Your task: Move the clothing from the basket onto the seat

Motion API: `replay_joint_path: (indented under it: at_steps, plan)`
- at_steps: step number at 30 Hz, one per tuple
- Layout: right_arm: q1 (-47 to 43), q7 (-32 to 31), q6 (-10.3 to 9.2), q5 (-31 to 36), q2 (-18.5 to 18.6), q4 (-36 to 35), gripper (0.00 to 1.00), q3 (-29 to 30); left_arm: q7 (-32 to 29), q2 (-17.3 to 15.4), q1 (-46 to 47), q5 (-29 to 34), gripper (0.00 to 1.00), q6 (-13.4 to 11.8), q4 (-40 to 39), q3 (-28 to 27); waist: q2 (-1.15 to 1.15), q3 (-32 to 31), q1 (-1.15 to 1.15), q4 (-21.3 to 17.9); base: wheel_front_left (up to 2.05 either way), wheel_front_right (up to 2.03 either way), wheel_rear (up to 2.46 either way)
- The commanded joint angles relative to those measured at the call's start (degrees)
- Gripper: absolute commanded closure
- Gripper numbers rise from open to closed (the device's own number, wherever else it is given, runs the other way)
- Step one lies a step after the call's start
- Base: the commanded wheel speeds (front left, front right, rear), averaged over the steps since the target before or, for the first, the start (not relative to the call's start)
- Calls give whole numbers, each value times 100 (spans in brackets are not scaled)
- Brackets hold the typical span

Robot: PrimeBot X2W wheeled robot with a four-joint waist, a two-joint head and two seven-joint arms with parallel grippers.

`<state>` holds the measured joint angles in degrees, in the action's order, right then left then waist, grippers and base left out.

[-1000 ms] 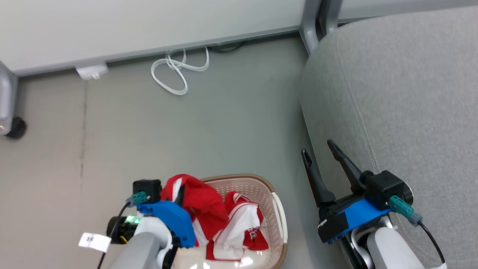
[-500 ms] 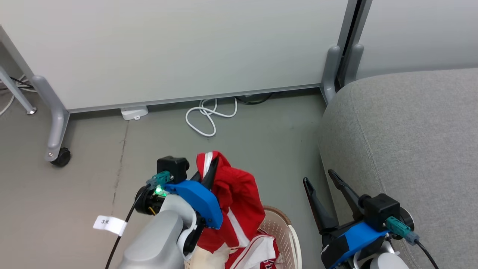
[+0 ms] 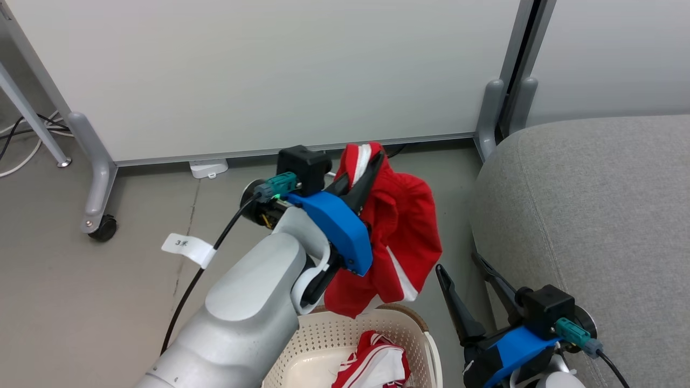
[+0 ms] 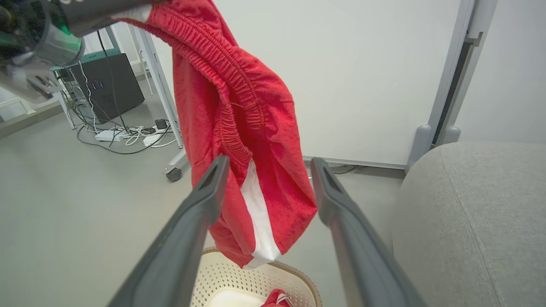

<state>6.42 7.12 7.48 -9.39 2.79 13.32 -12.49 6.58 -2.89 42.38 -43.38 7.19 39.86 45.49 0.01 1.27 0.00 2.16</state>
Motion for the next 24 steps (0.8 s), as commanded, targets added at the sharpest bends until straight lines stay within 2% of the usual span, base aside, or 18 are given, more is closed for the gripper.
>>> replay_joint_path:
  at_steps: [1, 11, 24]
  plan:
    - [-101, -23, 3, 14, 18, -32, 0, 19, -40, -1, 163, -30, 100, -37, -121, 145, -1, -10, 0, 18, 0, 0, 0]
    - [-123, -64, 3, -3, 18, -63, 0, 13, -98, -1, 477, -485, 100, -313, -526, 851, -1, -83, 0, -3, 0, 0, 0]
    - [219, -151, 2, 152, 18, 69, 0, -193, -37, -1, 680, -862, 100, -414, -369, 1283, -1, -59, 0, -74, 0, 0, 0]
